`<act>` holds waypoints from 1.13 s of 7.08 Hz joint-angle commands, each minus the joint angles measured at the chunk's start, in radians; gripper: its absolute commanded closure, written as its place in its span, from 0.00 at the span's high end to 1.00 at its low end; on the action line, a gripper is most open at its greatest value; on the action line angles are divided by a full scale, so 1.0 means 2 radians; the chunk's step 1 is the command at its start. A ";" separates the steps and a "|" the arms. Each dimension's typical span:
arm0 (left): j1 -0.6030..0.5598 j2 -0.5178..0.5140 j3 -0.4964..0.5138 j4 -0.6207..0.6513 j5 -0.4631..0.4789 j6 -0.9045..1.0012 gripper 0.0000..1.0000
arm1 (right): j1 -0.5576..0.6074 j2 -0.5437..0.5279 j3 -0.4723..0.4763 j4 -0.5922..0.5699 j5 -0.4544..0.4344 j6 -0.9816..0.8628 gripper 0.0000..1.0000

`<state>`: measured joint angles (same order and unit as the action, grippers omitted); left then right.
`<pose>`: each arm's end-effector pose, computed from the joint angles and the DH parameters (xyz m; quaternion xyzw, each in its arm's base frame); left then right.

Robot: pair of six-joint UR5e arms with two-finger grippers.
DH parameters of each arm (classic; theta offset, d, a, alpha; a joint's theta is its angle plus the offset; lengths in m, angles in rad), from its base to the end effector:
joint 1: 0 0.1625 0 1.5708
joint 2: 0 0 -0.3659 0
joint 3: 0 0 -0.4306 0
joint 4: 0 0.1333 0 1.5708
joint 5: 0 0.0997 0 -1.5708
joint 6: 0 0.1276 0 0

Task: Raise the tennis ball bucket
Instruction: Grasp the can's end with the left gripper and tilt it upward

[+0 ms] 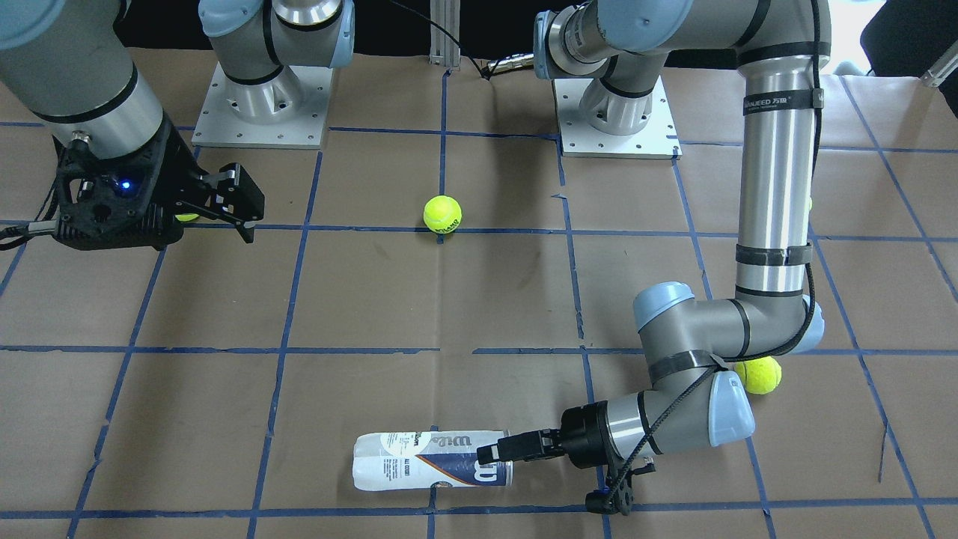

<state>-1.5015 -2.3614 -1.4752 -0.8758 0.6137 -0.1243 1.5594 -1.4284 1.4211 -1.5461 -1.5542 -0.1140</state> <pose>-0.1892 -0.7053 0.0706 0.0858 -0.8835 -0.0127 0.4603 0.1288 -0.5815 0.3985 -0.0512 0.9986 0.0082 0.0088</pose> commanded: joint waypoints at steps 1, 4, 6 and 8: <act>-0.010 0.004 0.002 0.007 -0.001 -0.001 0.42 | 0.004 -0.002 0.001 0.001 -0.003 0.011 1.00; -0.025 0.048 -0.007 0.007 -0.019 -0.066 0.04 | 0.003 0.001 0.001 0.004 -0.004 0.024 1.00; -0.038 0.133 -0.007 0.001 0.018 -0.200 0.00 | 0.002 0.002 0.002 0.002 -0.004 0.021 1.00; -0.073 0.187 0.004 -0.028 0.176 -0.239 0.01 | 0.001 0.002 0.005 0.004 -0.002 0.021 1.00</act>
<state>-1.6053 -2.0486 -1.4766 -0.8998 0.7824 -0.5625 1.5629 -1.4255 1.4259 -1.5412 -1.5602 -0.0728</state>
